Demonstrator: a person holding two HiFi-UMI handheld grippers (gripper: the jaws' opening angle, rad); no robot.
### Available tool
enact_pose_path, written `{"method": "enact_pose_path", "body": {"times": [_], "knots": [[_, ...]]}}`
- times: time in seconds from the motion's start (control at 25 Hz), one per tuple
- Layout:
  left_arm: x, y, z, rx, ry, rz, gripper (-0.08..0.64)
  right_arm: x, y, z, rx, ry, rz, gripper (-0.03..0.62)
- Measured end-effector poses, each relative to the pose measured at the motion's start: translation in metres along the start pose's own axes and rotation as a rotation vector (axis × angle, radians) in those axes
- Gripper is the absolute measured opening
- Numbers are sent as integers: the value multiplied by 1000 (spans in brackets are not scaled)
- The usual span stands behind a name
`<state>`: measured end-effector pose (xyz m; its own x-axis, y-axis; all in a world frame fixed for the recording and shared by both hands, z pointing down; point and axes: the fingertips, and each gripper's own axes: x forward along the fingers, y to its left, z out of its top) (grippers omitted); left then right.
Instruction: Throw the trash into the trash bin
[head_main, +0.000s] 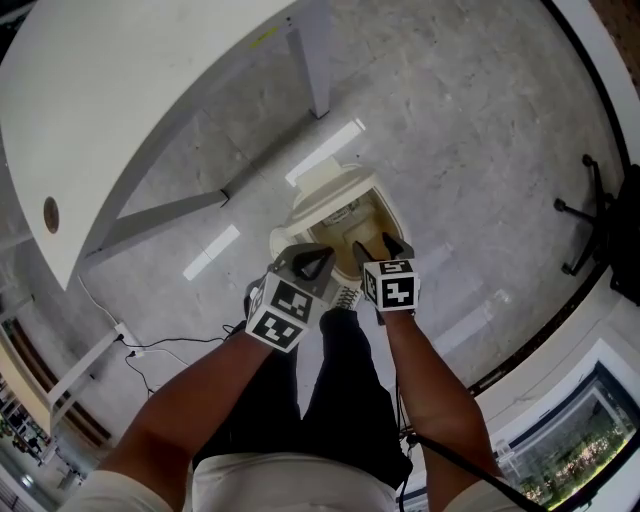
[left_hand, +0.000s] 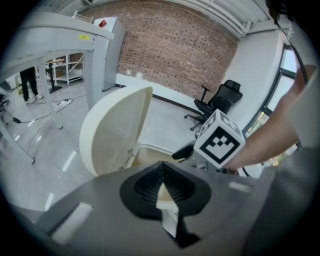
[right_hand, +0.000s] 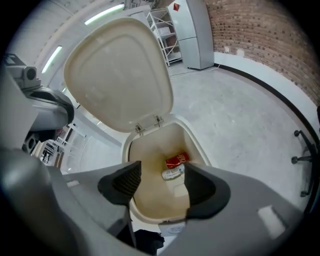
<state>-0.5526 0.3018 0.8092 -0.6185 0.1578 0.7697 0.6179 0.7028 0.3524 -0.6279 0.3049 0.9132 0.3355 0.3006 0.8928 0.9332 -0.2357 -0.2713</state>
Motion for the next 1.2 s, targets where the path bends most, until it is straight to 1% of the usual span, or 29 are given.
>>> {"method": "enact_pose_path", "body": {"times": [0.08,0.12,0.2,0.28,0.4,0.48,0.52,0.64,0.76,0.92,1.08,1.2], "knots": [[-1,0,4,-15,-14,13,8,-9,4,6,-17,-15,10,270],[-3,0,7,-21,-21,18,8,-14,6,9,-29,-24,13,251],[-10,0,18,-17,-37,30,8,-27,12,19,-59,-51,28,153],[-17,0,31,-13,-57,42,8,-43,19,29,-83,-86,59,3],[-33,-10,43,-28,-77,43,8,-77,32,36,-84,-121,110,3],[-51,-21,50,-37,-95,41,8,-110,44,38,-78,-147,142,3],[-60,-25,60,-36,-121,45,8,-128,47,45,-91,-169,154,3],[-88,-26,98,-8,-238,81,8,-176,55,77,-184,-249,179,3],[-125,-37,122,3,-294,105,8,-224,69,94,-232,-295,207,3],[-168,-45,151,29,-374,147,8,-276,79,117,-231,-359,249,3],[-221,-68,178,49,-475,186,8,-327,89,130,-211,-438,304,2],[-255,-86,189,72,-516,216,8,-359,97,139,-188,-484,347,2]]}}
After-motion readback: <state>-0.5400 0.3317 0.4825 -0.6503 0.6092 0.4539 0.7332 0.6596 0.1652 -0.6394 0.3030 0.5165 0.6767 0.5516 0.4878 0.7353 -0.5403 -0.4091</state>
